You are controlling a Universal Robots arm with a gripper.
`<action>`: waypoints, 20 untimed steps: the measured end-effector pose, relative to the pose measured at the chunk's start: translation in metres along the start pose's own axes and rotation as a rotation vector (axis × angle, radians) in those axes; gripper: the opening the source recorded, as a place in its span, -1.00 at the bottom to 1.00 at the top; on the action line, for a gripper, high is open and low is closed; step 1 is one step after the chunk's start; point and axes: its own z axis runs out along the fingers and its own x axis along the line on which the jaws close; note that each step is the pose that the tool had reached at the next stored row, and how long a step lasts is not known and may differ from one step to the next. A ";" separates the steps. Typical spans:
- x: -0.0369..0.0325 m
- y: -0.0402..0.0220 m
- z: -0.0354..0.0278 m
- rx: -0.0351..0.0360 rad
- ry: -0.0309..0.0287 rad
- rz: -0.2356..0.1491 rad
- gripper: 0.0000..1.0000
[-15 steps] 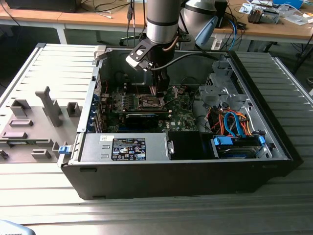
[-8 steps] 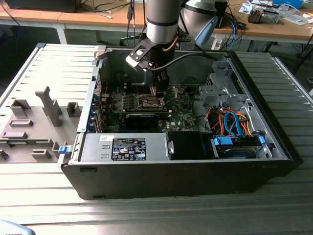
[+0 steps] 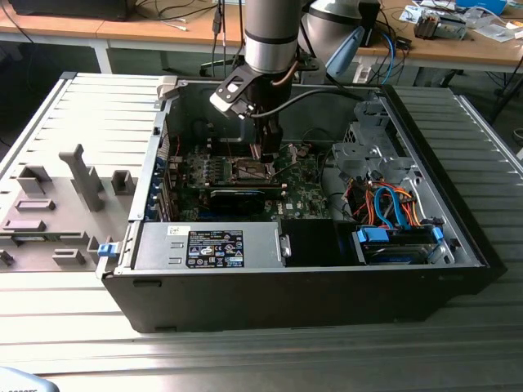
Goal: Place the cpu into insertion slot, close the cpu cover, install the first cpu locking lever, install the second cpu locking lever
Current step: 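Place the cpu into insertion slot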
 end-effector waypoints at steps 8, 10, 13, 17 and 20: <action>0.0000 0.0000 0.0005 0.0001 -0.0002 0.009 0.09; 0.0000 0.0000 0.0006 0.0002 -0.0004 0.013 0.09; 0.0000 0.0000 0.0009 0.0002 -0.0005 0.021 0.09; 0.0001 0.0000 0.0017 0.0004 -0.0012 0.052 0.09; 0.0000 -0.0001 0.0024 0.0009 -0.0025 0.093 0.09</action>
